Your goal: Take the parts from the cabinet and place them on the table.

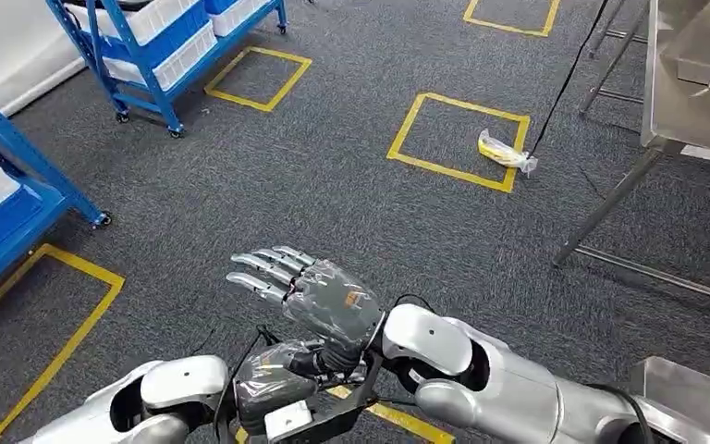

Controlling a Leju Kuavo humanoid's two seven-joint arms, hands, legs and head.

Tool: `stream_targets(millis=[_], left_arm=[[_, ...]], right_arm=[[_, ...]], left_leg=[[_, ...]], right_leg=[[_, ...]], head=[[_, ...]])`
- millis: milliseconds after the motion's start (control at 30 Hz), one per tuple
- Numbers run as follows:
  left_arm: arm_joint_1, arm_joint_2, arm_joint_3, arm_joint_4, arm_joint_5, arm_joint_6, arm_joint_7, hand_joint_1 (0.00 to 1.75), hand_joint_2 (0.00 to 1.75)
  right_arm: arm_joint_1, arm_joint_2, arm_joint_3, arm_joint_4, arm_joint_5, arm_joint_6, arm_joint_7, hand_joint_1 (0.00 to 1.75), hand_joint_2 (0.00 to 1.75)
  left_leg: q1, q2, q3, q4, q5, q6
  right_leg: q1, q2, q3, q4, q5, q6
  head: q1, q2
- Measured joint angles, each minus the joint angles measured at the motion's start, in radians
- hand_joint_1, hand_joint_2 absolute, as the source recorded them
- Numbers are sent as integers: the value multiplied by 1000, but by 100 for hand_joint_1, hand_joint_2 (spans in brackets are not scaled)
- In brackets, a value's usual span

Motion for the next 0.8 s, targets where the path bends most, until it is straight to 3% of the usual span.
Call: stream_targets(millis=[67, 167, 200, 233, 267, 300, 333, 400, 433, 467, 800], left_arm=[[-6, 0, -3, 0, -3, 1, 0, 0, 175], [-7, 0, -7, 0, -3, 1, 0, 0, 175], [-7, 0, -8, 1, -2, 1, 1, 0, 175], [-7, 0, -10, 1, -2, 1, 1, 0, 175], [-8, 0, -10, 1, -2, 1, 2, 0, 175], [-8, 0, -11, 1, -2, 1, 2, 0, 175], [-10, 0, -11, 1, 10, -4, 3, 0, 0], [-10, 0, -11, 2, 38, -16, 5, 0, 0], [-9, 0, -11, 2, 44, -19, 5, 0, 0], [-7, 0, -11, 2, 51, -21, 6, 0, 0], [0, 2, -10, 6, 73, -23, 9, 0, 0]], right_arm=[[0, 2, -6, 6, 0, 1, 0, 0, 175], [1, 2, -8, 14, 0, 2, 0, 0, 175], [2, 2, -8, 18, 0, 2, 0, 0, 175], [2, 2, -8, 20, 0, 2, 0, 0, 175], [1, 3, -8, 22, 0, 2, -1, 0, 175], [1, 4, -8, 23, 0, 2, -1, 0, 0], [0, 6, -9, 24, 0, 2, -1, 0, 0], [-1, 8, -11, 30, -2, 10, -1, 0, 0], [0, 8, -13, 32, -2, 13, -1, 0, 0], [0, 8, -14, 37, 2, 13, -3, 0, 0], [-2, 8, -21, 53, 2, 13, -5, 0, 0]], left_leg=[[0, 40, -23, 54, -41, 1], [-6, 53, -131, 275, -134, 7], [-8, 53, -157, 321, -141, 12], [-12, 53, -155, 310, -121, 19], [-17, 53, -129, 256, -82, 27], [-23, 55, -87, 176, -36, 36], [-30, 60, -38, 77, 9, 46], [-41, 64, -8, 20, -4, 49], [-42, 63, -10, 18, -6, 47], [-38, 60, -9, 11, -2, 28], [-44, 55, -11, 10, 1, 44]], right_leg=[[3, -8, 4, -7, 2, -19], [16, -22, 3, -7, 1, -27], [22, -25, 3, -7, 1, -30], [26, -27, 4, -7, 0, -30], [30, -29, 6, -7, -1, -32], [31, -33, 10, -7, -2, -34], [33, -33, 15, -7, -4, -35], [38, -34, 11, -8, -4, -28], [37, -35, 9, -10, -2, -26], [41, -36, 8, -10, -4, -37], [36, -40, 19, -30, 8, -19]], head=[[0, 0], [0, 0], [0, 0], [0, 0], [0, 0], [0, 0], [0, 0], [0, 0], [0, 0], [2, 0], [1, 0]])
